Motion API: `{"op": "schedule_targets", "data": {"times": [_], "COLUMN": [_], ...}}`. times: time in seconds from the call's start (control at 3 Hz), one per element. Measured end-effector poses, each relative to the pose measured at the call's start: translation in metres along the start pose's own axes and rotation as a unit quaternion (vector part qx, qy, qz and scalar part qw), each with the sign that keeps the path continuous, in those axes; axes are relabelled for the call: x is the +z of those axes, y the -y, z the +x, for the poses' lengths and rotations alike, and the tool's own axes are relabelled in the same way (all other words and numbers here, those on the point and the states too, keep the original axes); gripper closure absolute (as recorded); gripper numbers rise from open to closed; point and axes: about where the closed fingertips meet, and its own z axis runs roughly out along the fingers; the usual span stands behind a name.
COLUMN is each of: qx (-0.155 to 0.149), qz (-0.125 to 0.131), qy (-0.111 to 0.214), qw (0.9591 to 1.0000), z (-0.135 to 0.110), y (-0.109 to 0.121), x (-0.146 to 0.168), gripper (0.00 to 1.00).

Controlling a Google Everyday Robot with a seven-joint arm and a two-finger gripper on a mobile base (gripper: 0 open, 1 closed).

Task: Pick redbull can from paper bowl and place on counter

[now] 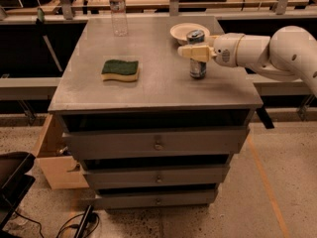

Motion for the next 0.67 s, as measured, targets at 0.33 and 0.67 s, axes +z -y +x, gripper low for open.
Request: {"op": "schedule_targets", "data": {"times": [0.33,0.67], "qx": [0.000,0.000], "qz": [-0.002,-0.002], "qy": [0.000,0.000], "qw": [1.0000,1.0000], "z": [0.0000,0.0000], "y": [-0.0017,-0.0018], "x": [0.0024,0.0025], "gripper": [0.00,0.00]}}
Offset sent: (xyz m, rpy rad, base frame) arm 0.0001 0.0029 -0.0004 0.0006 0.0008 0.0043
